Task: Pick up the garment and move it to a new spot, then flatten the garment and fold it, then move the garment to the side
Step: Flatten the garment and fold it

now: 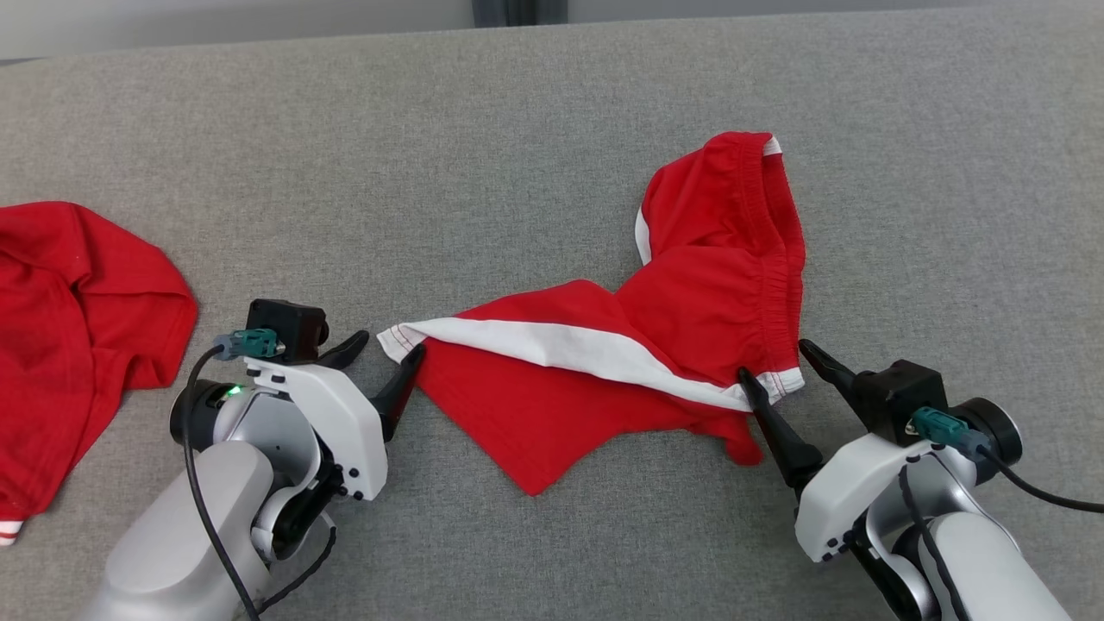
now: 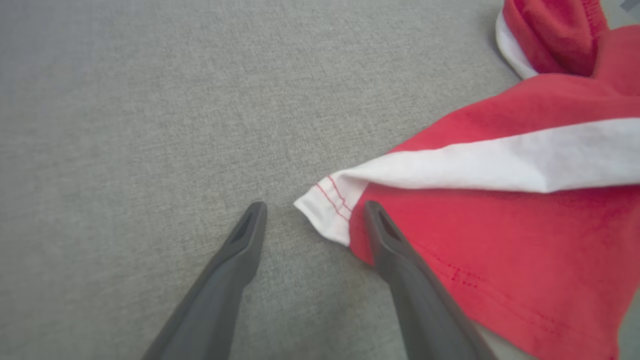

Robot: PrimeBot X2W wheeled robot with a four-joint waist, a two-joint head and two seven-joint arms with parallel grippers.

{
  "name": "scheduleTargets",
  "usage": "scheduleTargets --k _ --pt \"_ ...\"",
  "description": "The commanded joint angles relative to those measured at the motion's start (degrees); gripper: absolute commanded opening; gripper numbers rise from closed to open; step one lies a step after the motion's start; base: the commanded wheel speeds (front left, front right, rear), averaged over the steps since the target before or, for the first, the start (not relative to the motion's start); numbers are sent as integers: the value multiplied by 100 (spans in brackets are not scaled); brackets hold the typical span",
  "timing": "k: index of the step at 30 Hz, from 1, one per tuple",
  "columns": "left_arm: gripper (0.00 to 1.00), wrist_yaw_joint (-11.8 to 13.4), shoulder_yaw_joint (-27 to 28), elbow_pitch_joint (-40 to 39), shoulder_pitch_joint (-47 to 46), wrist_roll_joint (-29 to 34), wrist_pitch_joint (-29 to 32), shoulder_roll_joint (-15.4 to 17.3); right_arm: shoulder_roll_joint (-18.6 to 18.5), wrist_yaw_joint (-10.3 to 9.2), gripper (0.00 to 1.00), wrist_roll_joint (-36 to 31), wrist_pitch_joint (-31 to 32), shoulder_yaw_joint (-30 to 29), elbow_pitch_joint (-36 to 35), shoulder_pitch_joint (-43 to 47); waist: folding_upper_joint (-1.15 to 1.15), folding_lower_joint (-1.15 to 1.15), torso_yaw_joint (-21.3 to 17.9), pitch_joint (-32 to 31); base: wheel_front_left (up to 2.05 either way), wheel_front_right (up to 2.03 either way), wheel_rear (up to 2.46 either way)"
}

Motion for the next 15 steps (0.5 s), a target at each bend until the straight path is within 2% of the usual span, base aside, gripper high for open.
scheduleTargets --k 1,2,3,4,9,15 --pt "95 -40 -4 67 -92 -43 24 16 -29 -2 100 39 15 33 -9 -62 0 0 -6 38 0 0 0" --pt "77 -85 -18 134 -114 -56 31 -10 -15 -2 100 77 30 63 -20 -50 0 0 -14 58 0 0 0" --pt "44 -135 -27 181 -130 -74 -1 -43 -22 -2 41 97 7 80 -46 -48 0 0 -18 70 0 0 0" --pt "0 -166 -28 226 -147 -70 -27 -64 -17 -2 0 147 -12 85 -64 -39 0 0 -24 79 0 0 0" --pt "0 -187 18 242 -220 -10 -292 -71 20 -2 0 423 -132 78 -270 2 0 0 -44 60 0 0 0" --pt "0 101 256 -283 -251 122 -732 134 249 -2 0 1187 -267 -311 -647 -16 0 0 -41 -119 0 0 0"
